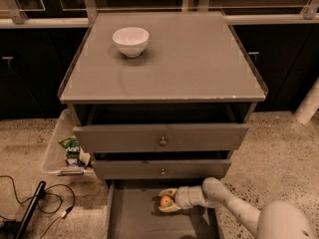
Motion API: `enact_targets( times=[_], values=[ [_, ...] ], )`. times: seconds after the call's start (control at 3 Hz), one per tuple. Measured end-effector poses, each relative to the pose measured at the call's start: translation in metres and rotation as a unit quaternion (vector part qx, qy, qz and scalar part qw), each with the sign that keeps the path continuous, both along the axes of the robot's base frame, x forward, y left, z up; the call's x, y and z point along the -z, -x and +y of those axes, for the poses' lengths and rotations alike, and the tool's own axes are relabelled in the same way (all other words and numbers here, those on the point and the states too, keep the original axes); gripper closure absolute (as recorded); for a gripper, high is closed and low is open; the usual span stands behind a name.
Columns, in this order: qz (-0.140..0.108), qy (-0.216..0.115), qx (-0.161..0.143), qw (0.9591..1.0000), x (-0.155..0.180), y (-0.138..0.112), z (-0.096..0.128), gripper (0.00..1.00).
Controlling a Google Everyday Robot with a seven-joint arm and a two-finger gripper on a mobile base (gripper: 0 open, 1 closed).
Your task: Pick orange from bottom drawer and place on counter
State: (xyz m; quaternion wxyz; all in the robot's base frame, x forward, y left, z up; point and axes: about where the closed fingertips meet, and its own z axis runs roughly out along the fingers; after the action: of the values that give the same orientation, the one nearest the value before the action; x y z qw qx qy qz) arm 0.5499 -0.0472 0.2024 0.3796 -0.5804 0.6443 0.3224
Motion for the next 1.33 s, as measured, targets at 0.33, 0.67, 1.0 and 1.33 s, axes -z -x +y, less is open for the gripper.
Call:
enact_targets(
  times=[0.33, 0.67, 1.0, 1.33],
  values=[
    [-0.01, 0.0, 0.008, 0.9999, -0.051, 0.011, -0.015, 1.0],
    [-0.012, -0.001, 0.017, 0.9998, -0.101, 0.023, -0.033, 1.0],
    [-0.019, 0.008, 0.027, 0.9994, -0.155, 0.029, -0.056, 1.0],
    [-0.03, 0.011, 0.045, 0.9985, -0.212, 0.021, -0.092, 1.0]
  ],
)
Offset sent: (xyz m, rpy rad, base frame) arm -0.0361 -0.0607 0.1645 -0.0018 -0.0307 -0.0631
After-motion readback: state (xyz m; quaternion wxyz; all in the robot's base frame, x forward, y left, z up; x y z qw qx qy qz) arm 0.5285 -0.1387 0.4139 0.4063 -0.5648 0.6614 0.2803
